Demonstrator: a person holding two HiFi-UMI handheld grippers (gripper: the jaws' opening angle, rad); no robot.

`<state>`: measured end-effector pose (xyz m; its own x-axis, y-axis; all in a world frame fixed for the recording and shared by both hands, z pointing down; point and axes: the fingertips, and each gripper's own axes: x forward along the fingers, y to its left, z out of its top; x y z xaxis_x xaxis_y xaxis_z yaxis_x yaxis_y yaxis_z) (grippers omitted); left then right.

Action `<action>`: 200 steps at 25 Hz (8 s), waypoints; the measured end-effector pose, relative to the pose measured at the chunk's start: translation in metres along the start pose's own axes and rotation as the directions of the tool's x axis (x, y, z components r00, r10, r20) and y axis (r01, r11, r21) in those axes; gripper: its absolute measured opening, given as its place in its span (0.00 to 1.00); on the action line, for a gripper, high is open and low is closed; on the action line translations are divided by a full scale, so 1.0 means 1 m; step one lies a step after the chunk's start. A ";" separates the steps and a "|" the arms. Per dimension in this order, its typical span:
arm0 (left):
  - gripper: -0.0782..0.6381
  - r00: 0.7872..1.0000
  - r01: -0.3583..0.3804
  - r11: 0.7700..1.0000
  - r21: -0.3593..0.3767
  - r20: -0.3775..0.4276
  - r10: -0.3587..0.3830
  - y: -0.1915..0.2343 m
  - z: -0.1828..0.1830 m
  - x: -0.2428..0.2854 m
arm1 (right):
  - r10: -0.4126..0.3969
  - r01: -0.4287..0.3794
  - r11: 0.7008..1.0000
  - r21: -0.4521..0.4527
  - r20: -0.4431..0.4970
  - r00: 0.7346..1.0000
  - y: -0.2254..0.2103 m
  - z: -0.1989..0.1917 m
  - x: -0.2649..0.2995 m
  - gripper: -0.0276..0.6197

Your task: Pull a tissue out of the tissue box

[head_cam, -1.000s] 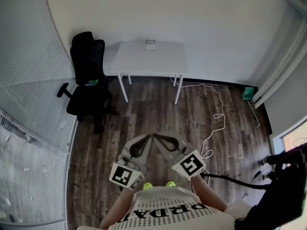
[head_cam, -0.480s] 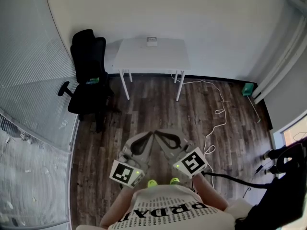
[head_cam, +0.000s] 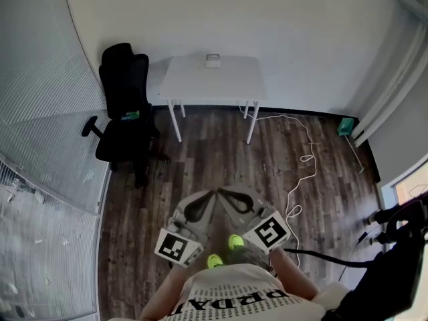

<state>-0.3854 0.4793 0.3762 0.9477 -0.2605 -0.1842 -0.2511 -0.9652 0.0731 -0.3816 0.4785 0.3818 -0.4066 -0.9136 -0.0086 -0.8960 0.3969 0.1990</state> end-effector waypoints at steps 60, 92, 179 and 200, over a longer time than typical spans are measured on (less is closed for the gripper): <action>0.10 1.000 -0.010 1.000 -0.017 -0.018 0.010 0.176 -0.025 0.240 | 0.013 -0.013 1.000 0.025 -0.012 1.000 -0.259 -0.047 0.133 0.05; 0.10 1.000 0.003 1.000 0.012 -0.028 -0.003 0.281 -0.025 0.349 | -0.035 0.036 0.999 0.028 -0.026 0.999 -0.383 -0.064 0.221 0.05; 0.10 0.997 -0.033 0.999 0.020 -0.068 0.035 0.588 -0.064 0.635 | -0.004 0.009 0.998 0.066 -0.081 0.997 -0.714 -0.147 0.483 0.05; 0.10 0.981 -0.158 0.987 0.018 -0.110 0.159 0.617 -0.102 0.754 | 0.129 -0.122 0.987 0.104 -0.062 0.990 -0.833 -0.185 0.491 0.05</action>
<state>0.1941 -0.3105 0.3823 0.9116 -0.4065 -0.0611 -0.4012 -0.9122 0.0834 0.1984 -0.3172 0.3931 -0.5067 -0.8586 0.0778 -0.8534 0.5123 0.0959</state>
